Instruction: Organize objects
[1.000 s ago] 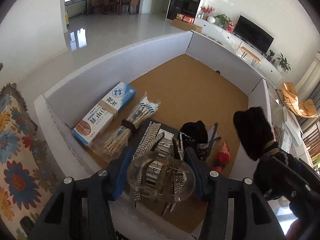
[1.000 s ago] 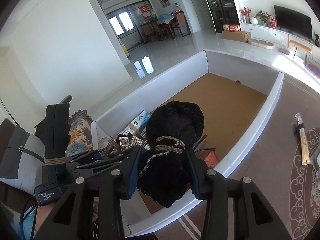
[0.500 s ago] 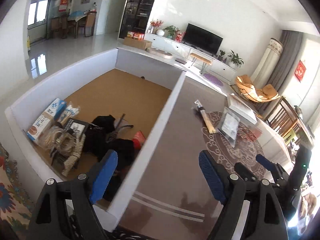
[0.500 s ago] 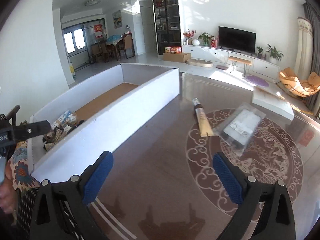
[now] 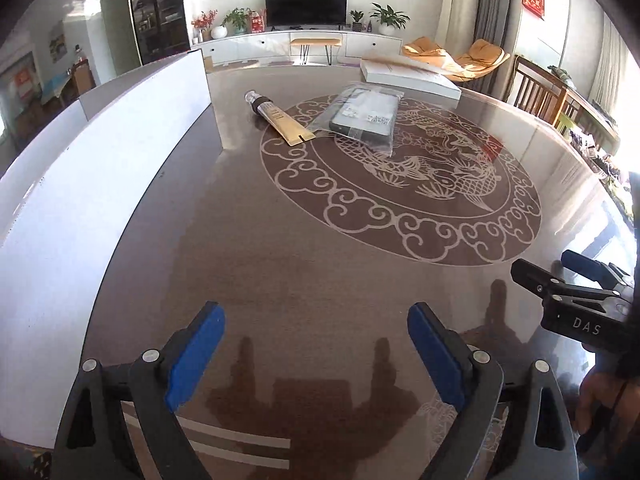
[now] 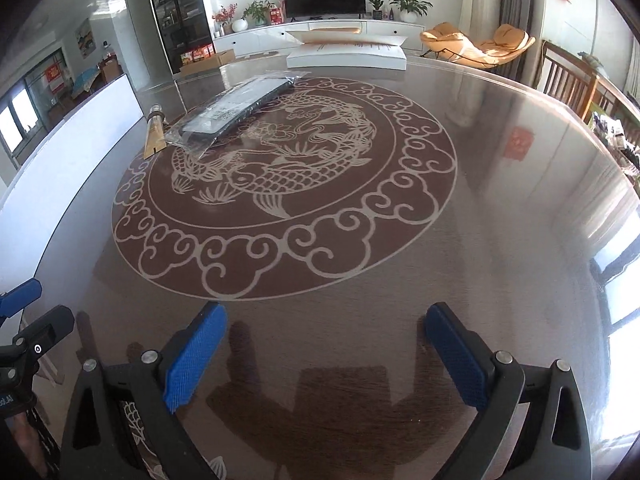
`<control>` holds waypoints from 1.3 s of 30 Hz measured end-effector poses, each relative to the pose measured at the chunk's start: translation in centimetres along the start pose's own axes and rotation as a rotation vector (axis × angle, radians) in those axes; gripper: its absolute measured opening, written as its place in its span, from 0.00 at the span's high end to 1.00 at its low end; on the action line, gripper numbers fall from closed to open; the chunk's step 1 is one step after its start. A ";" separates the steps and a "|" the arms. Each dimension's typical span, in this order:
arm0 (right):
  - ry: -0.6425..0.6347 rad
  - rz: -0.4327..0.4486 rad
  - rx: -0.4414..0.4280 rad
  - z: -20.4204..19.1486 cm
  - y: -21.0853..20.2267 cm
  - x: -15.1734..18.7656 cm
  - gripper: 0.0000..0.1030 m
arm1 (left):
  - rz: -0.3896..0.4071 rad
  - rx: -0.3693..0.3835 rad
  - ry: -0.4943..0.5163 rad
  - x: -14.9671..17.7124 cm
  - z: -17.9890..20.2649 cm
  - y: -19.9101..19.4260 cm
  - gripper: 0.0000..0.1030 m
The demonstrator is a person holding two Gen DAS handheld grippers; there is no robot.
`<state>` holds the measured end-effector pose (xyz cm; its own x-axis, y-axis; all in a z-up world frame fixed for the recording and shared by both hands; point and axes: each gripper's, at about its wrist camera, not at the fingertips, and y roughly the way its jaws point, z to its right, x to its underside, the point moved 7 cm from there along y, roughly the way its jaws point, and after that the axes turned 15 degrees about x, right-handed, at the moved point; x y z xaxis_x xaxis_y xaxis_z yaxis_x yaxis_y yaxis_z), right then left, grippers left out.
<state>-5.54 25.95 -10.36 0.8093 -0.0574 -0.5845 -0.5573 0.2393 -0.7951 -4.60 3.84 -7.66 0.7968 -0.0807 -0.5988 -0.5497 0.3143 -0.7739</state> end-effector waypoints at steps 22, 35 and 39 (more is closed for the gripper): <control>-0.036 -0.006 0.049 -0.8 0.5 0.4 0.00 | -0.022 -0.076 -0.110 1.1 -3.6 1.6 0.00; -0.036 -0.007 0.049 -0.8 0.6 0.4 0.00 | -0.022 -0.077 -0.111 1.1 -3.7 1.6 0.00; -0.036 -0.007 0.049 -0.8 0.6 0.4 0.00 | -0.016 -0.093 -0.136 1.1 -4.3 1.4 0.00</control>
<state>-5.70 25.31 -11.17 0.8196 -0.0246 -0.5723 -0.5427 0.2866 -0.7895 -5.55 0.11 -10.29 0.8289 0.0462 -0.5575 -0.5524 0.2249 -0.8027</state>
